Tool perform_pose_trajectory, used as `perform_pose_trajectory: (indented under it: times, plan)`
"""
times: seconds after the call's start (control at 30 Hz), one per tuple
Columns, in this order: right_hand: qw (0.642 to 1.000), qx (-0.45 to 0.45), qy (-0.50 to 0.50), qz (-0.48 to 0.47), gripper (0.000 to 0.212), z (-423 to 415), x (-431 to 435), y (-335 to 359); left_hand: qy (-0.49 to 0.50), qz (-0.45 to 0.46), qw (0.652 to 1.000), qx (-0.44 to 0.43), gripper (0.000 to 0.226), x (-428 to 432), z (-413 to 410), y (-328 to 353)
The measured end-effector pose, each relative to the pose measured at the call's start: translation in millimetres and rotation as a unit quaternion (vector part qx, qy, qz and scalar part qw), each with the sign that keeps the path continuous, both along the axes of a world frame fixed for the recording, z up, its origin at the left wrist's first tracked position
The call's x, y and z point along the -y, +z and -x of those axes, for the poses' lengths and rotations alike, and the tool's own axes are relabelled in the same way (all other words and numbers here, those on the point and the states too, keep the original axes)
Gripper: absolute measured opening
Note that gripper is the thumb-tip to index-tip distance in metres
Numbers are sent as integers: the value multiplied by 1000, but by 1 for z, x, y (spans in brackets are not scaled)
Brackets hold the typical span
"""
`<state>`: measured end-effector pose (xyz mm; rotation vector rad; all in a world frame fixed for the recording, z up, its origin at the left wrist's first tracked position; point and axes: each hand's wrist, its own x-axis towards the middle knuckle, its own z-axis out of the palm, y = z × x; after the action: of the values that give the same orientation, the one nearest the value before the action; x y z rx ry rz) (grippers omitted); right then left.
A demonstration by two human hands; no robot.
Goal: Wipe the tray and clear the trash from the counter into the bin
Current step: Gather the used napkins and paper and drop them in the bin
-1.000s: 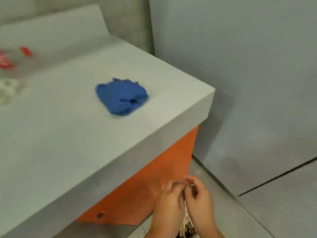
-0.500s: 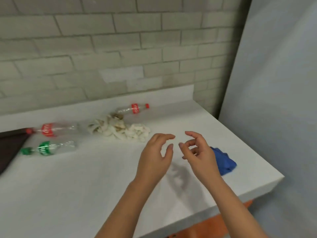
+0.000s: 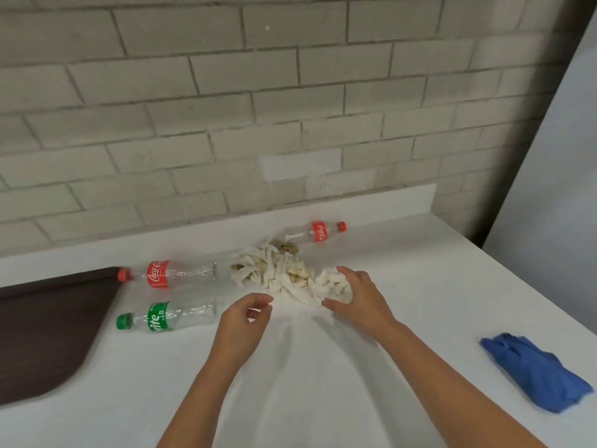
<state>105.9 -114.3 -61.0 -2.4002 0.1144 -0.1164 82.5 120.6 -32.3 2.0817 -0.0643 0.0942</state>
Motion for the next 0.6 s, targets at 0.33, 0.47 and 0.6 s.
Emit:
perform_pose_trajectory:
  times: [0.33, 0.47, 0.6]
  plan:
    - [976, 21, 75, 201, 58, -62, -3, -54, 58, -35, 997, -30, 35, -2, -67, -6]
    - [977, 154, 80, 128, 28, -71, 2, -68, 81, -80, 993, -30, 47, 9, -110, 5]
    - [993, 110, 9, -40, 14, -73, 9, -55, 46, -164, 981, -89, 70, 20, -157, -3]
